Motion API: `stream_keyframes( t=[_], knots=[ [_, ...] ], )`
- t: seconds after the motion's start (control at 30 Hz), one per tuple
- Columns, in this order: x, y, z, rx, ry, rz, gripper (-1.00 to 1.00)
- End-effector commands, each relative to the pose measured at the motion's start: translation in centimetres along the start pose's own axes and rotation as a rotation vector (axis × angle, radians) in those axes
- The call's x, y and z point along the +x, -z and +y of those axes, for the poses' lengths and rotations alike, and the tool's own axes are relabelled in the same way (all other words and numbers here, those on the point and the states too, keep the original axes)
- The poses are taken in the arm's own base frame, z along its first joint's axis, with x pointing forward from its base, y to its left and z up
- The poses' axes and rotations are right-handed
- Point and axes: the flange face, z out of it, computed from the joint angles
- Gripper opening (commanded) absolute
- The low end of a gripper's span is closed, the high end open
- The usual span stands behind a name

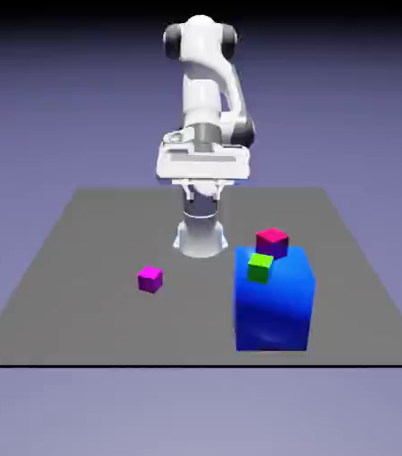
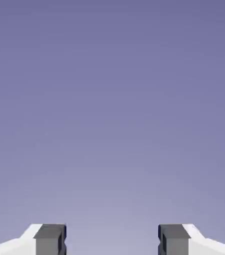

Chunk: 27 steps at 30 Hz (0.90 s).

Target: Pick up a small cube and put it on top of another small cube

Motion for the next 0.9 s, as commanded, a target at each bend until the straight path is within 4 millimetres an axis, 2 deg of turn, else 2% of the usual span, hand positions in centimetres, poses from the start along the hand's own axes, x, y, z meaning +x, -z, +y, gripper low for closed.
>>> stream_keyframes(
  t=[0.0,0.23,0.43,0.63,0.87],
  knots=[
    [-0.6,0.7,-1.1,0.01,-0.01,-0.002,0.0],
    [-6.4,5.5,-7.7,0.063,-0.072,-0.021,0.0],
    [-12.9,9.2,-11.6,0.082,-0.112,-0.035,0.0],
    [-20.4,11.8,-13.6,0.076,-0.146,-0.039,0.0],
    [-29.7,12.9,-13.6,0.037,-0.182,-0.021,0.0]
  ],
)
